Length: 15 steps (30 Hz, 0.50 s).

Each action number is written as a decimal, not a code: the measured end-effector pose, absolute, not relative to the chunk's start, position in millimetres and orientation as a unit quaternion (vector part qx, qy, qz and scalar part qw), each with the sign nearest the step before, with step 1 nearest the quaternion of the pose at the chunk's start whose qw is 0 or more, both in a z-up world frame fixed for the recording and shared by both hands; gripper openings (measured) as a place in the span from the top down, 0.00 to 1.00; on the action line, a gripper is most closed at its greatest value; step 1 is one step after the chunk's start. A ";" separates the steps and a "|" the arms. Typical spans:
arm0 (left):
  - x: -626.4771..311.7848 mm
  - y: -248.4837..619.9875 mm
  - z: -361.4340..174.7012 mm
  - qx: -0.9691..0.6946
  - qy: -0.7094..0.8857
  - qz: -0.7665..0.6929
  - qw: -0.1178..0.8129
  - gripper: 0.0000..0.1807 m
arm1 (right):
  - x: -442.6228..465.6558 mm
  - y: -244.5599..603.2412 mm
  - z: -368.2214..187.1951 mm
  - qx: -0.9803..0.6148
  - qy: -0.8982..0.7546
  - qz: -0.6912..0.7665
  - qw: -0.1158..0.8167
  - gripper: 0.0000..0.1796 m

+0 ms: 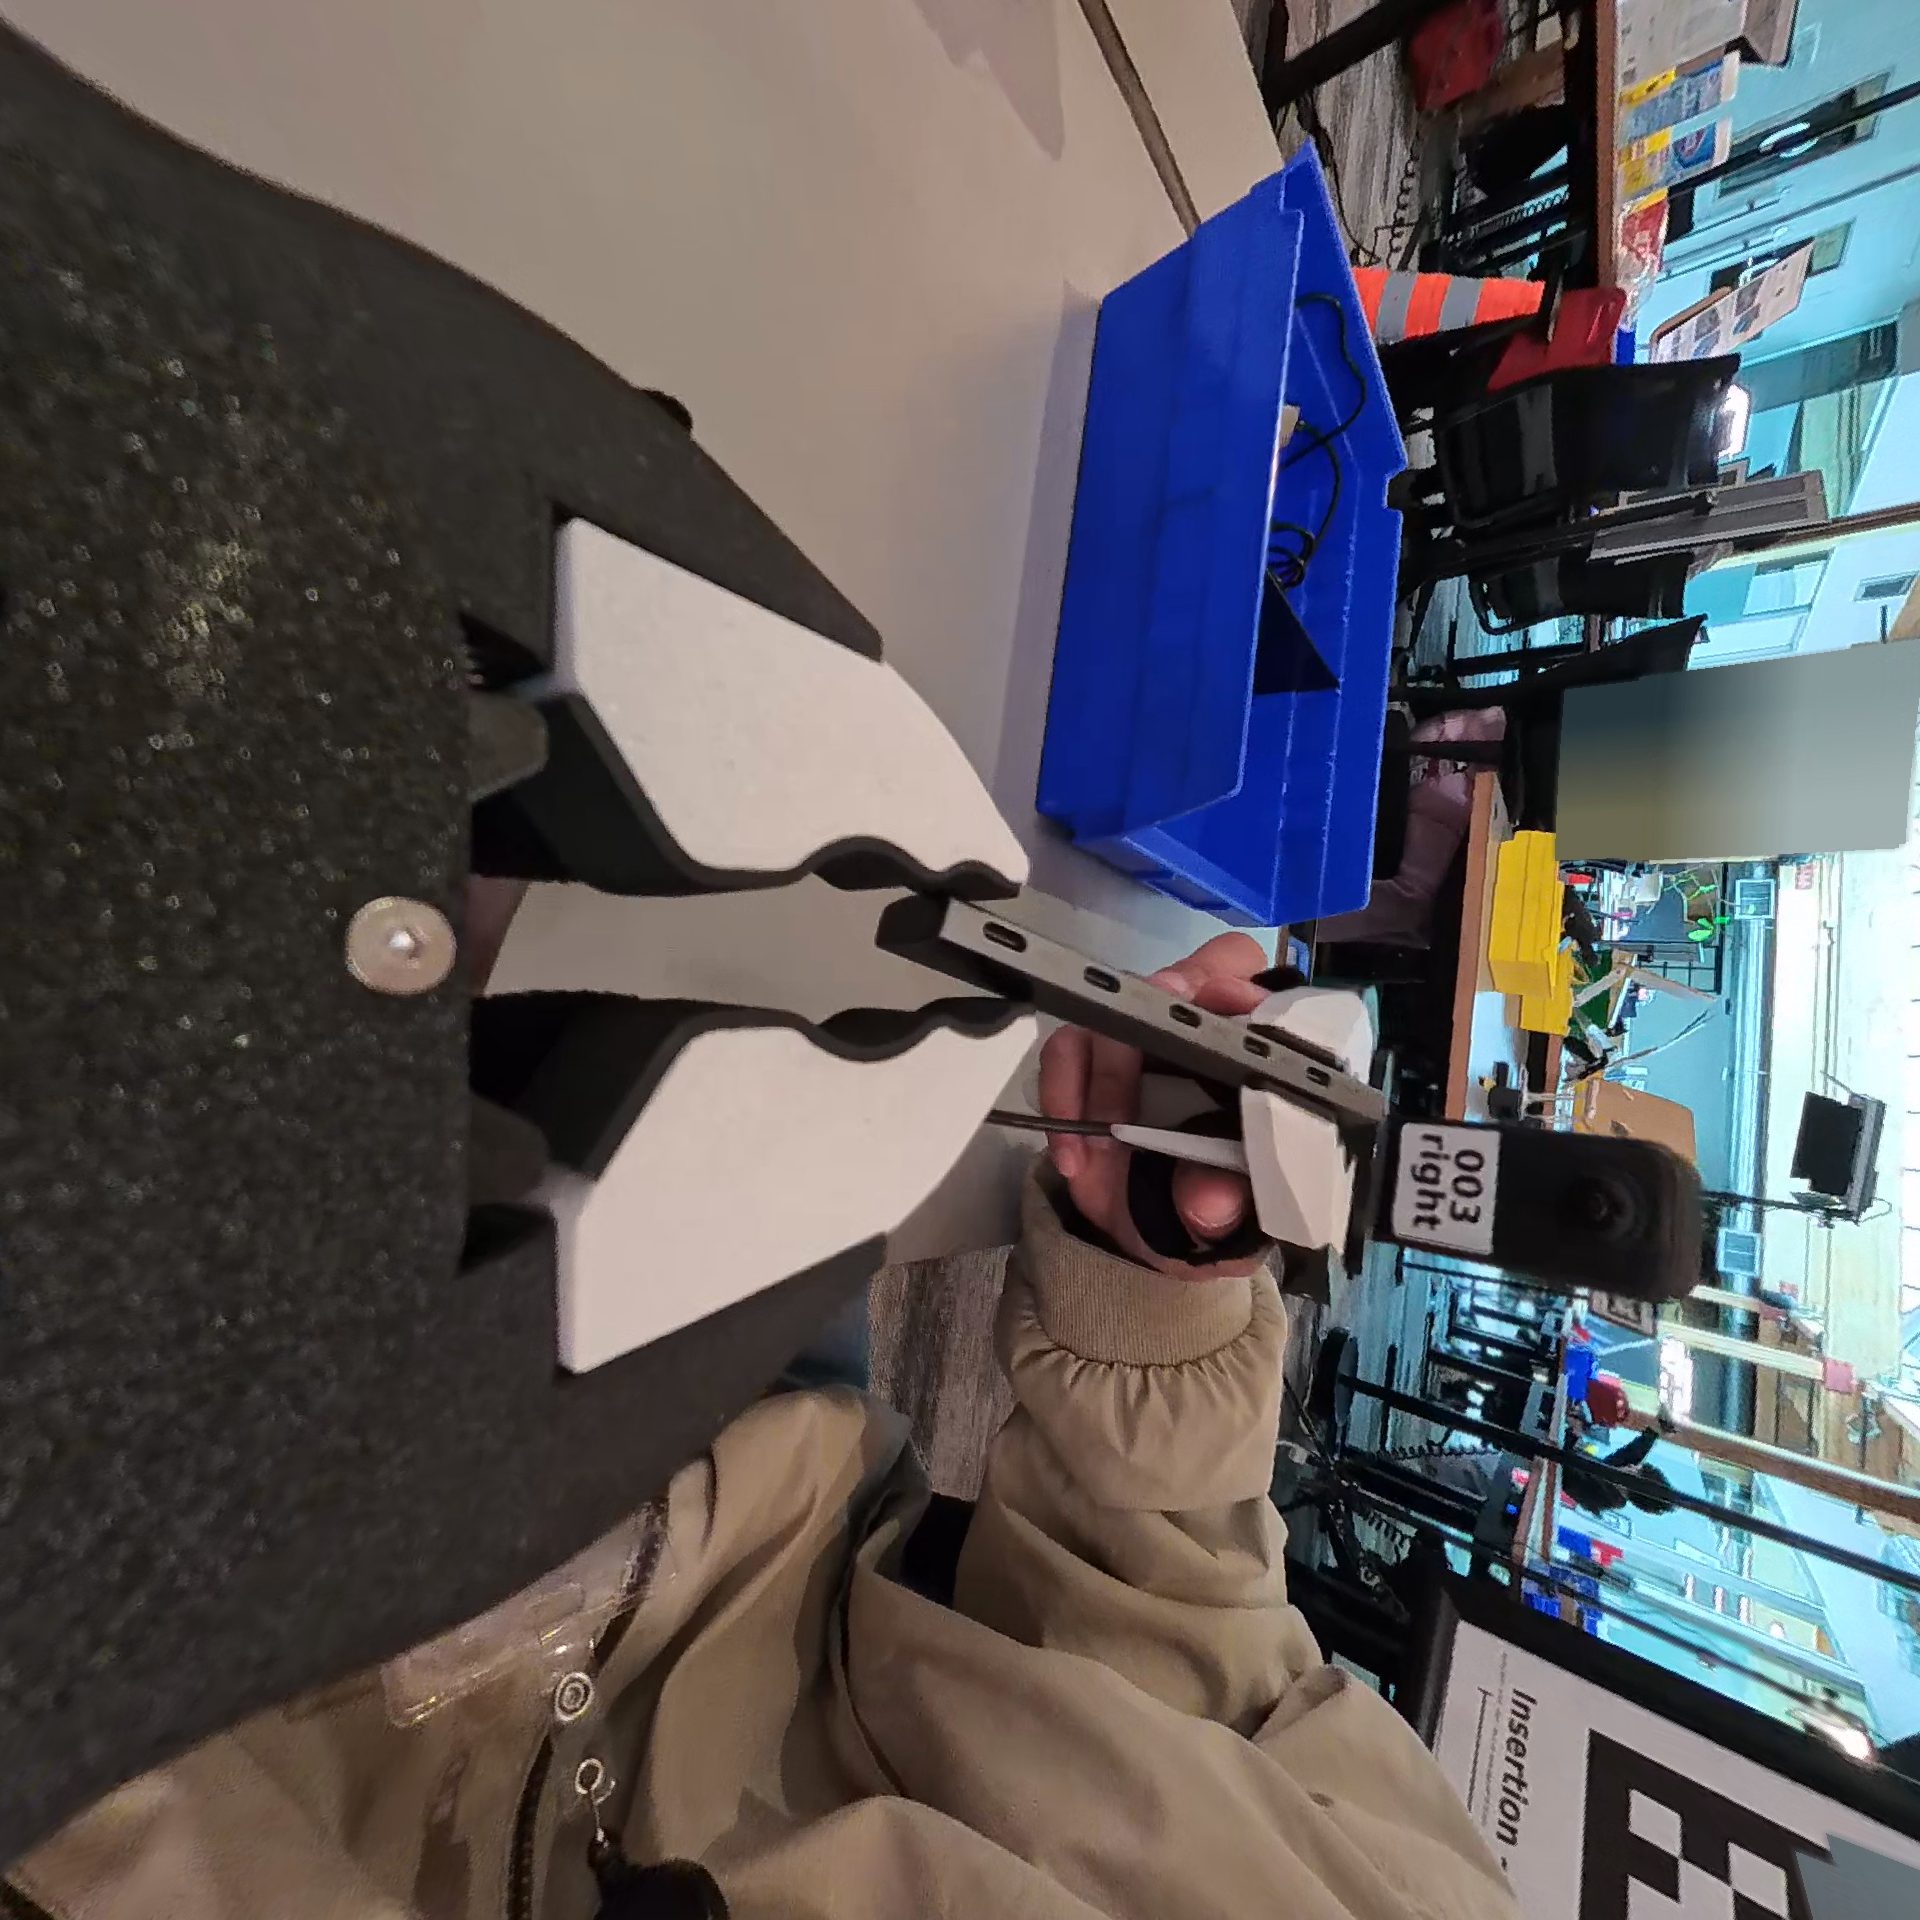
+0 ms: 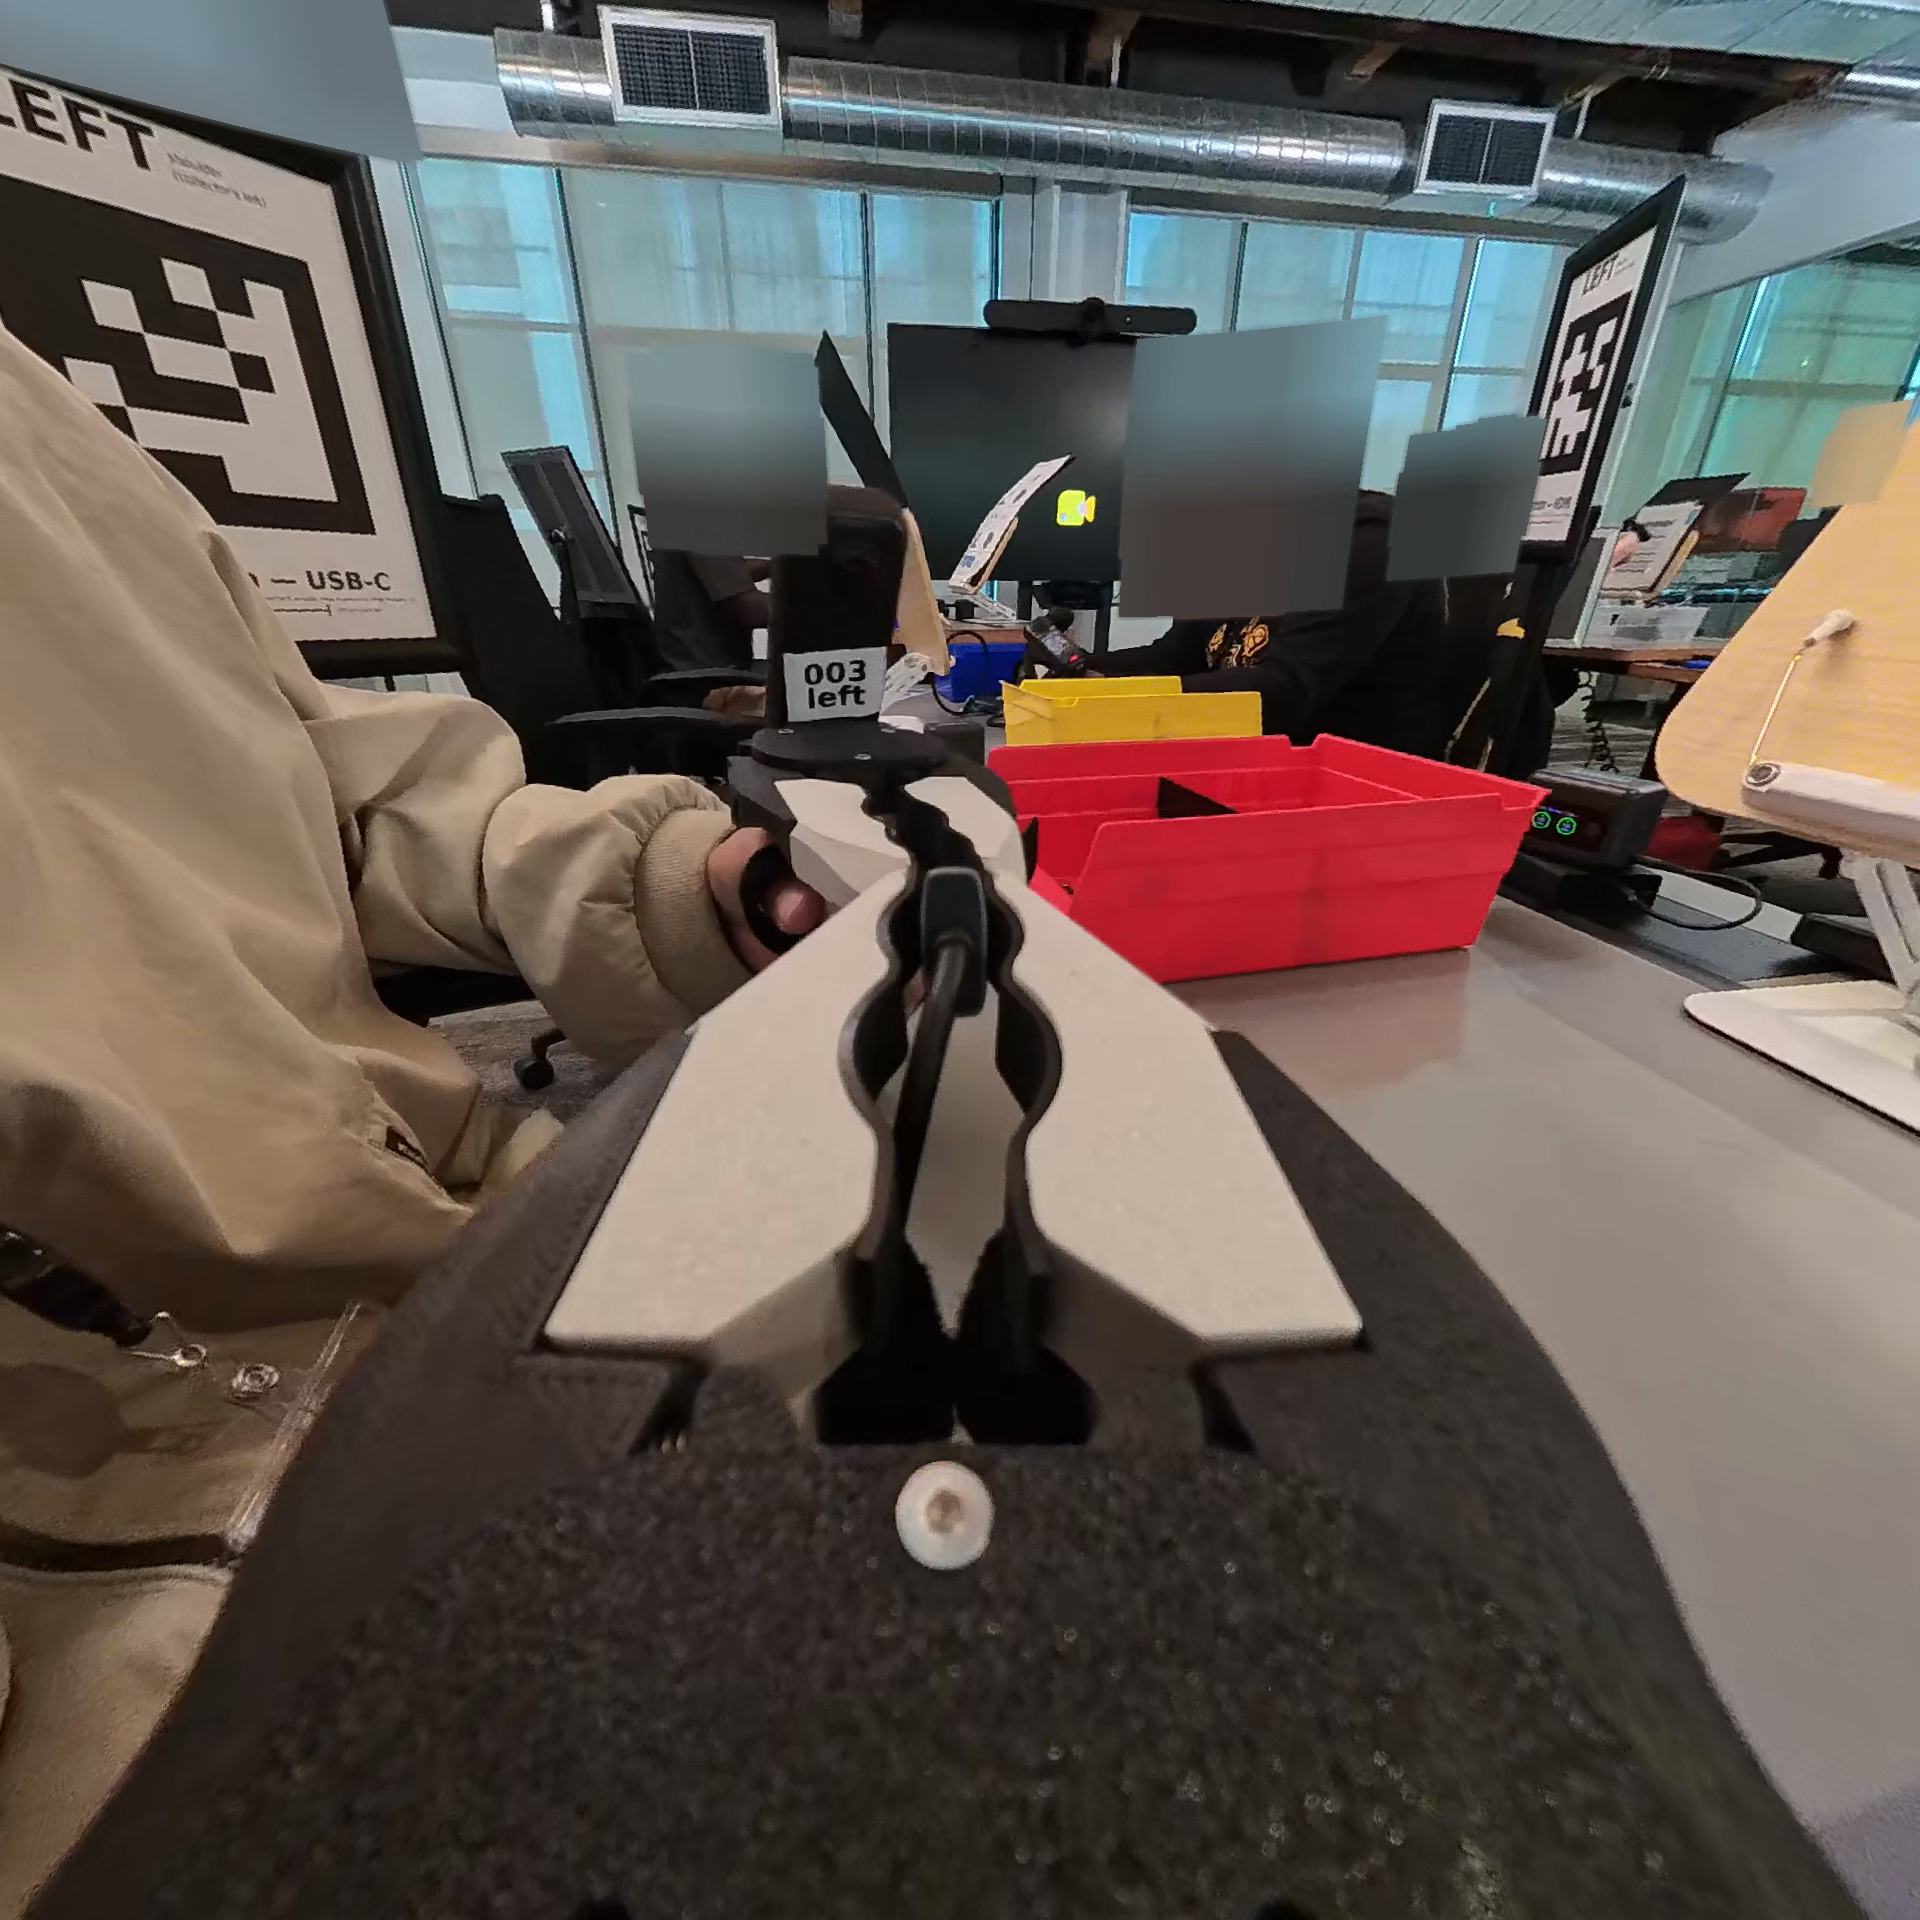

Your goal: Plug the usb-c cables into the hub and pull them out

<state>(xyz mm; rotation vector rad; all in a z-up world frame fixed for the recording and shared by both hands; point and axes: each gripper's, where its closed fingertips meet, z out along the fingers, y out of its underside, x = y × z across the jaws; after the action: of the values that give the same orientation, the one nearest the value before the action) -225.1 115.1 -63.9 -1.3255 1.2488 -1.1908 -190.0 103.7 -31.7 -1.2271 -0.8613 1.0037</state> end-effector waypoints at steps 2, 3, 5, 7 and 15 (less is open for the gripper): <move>-224.3 113.6 -64.7 -0.538 0.513 -0.480 0.466 0.91 | -190.1 103.3 -32.9 -0.536 -0.379 0.437 0.615 0.95; -224.0 113.4 -64.6 -0.538 0.514 -0.479 0.466 0.91 | -190.3 103.2 -33.2 -0.535 -0.377 0.439 0.615 0.94; -223.8 112.3 -65.2 -0.537 0.517 -0.479 0.463 0.91 | -190.7 102.8 -33.9 -0.535 -0.376 0.443 0.613 0.94; -223.8 111.8 -66.2 -0.536 0.520 -0.477 0.463 0.91 | -191.7 102.5 -34.5 -0.536 -0.377 0.445 0.610 0.95; -224.4 98.5 -84.3 -0.513 0.613 -0.403 0.445 0.94 | -200.9 93.4 -41.5 -0.540 -0.409 0.443 0.587 0.94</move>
<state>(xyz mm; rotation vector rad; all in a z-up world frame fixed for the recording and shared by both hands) -224.4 98.5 -84.3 -1.2704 1.5202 -0.9997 -200.9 93.4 -41.5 -1.2592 -0.9531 1.0322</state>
